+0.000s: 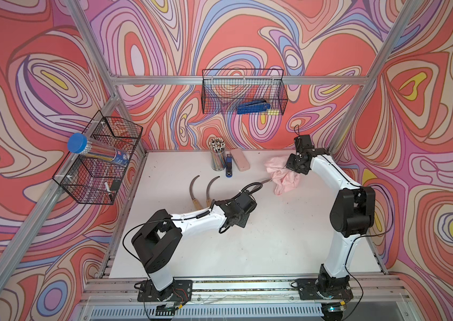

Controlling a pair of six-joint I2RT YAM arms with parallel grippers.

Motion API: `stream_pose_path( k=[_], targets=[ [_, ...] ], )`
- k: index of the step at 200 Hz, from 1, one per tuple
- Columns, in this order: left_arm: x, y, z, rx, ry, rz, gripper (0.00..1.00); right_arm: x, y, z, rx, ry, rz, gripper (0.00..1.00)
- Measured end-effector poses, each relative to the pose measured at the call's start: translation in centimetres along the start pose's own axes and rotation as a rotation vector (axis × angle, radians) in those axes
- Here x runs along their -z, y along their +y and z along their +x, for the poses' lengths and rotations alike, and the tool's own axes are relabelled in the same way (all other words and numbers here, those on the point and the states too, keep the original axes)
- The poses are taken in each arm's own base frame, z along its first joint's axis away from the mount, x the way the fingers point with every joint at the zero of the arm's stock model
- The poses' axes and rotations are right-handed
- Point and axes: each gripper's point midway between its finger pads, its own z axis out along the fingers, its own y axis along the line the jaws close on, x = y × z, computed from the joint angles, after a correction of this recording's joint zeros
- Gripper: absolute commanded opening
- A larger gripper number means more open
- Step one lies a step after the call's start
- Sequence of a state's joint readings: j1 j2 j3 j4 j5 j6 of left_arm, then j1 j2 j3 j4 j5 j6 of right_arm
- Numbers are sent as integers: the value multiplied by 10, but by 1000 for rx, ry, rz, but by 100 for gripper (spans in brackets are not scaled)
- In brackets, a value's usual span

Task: Wipe small sickles with rags
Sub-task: Wipe the small sickle, then place the small sickle at the center of the board.

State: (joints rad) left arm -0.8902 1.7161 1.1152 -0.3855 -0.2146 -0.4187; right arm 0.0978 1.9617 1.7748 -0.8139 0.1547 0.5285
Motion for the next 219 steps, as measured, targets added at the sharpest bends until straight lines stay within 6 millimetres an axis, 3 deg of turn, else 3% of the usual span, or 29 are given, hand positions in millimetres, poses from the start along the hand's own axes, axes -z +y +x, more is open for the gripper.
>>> stream_pose_path(
  k=[19,35,59,91,119,177,205,219],
  targets=[
    [1,-3,-7,5,-24,11,0,6,-13,-13,-18,-1,30,0],
    [2,-5,-10,3,-34,21,0,-4,-41,-17,-57,22,71,0],
    [4,-12,-12,-6,-45,52,0,-31,-88,-4,-108,102,155,0],
    [5,-17,-10,-15,-35,78,0,-54,-121,15,-154,201,201,0],
    [8,-17,-9,-15,-35,82,0,-60,-129,26,-148,231,218,0],
    [9,-13,-10,5,-37,77,0,-65,-140,28,-106,243,284,0],
    [3,27,17,49,66,-54,0,-65,-162,3,-115,118,357,0],
    [1,39,27,58,107,-87,0,-58,-160,-3,-116,76,354,0]
  ],
)
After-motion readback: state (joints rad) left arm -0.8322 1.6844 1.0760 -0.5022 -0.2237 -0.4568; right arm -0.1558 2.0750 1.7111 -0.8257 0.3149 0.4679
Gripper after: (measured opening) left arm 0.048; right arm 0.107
